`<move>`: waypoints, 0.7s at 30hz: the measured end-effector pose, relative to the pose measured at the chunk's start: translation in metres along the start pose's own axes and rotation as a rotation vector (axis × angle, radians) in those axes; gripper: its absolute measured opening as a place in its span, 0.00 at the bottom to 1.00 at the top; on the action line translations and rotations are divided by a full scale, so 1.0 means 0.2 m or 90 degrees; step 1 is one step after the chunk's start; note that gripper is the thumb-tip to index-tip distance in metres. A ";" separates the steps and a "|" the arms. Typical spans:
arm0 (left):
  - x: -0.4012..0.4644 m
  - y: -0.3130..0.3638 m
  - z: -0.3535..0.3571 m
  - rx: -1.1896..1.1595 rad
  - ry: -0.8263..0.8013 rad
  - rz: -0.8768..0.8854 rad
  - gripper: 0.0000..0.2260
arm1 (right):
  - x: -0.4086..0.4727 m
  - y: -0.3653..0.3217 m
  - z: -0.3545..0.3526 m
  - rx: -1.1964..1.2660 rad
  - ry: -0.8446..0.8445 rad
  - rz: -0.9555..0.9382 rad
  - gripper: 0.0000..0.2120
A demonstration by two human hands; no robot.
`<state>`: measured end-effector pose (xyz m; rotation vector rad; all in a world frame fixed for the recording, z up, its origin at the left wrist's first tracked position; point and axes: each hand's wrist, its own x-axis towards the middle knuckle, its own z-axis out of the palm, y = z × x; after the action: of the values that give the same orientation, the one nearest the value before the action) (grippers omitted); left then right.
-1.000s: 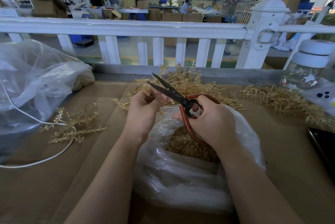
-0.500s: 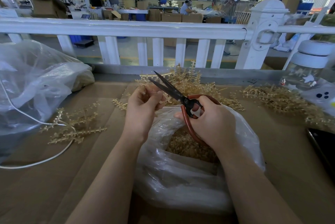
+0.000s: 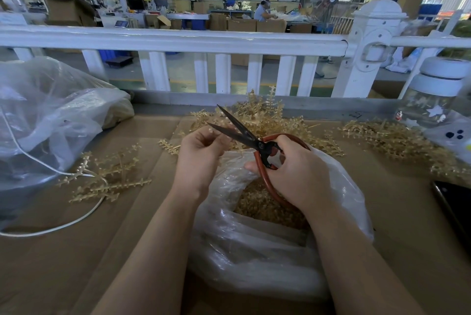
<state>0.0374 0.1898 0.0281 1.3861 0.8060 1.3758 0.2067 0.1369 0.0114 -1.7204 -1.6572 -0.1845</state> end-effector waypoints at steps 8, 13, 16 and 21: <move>0.01 -0.01 -0.01 -0.100 -0.011 -0.055 0.16 | 0.00 0.01 0.00 -0.005 0.000 -0.010 0.34; 0.00 0.01 0.00 -0.145 -0.021 -0.112 0.07 | 0.01 0.01 0.01 -0.013 -0.004 -0.011 0.34; -0.01 0.02 0.00 -0.163 -0.033 -0.137 0.04 | 0.01 0.00 0.01 -0.016 -0.003 -0.010 0.34; -0.01 0.02 -0.01 -0.172 -0.048 -0.140 0.05 | 0.01 0.00 0.00 -0.020 0.004 -0.013 0.33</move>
<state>0.0354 0.1879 0.0308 1.0988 0.6733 1.2053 0.2063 0.1392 0.0131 -1.7253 -1.6758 -0.2268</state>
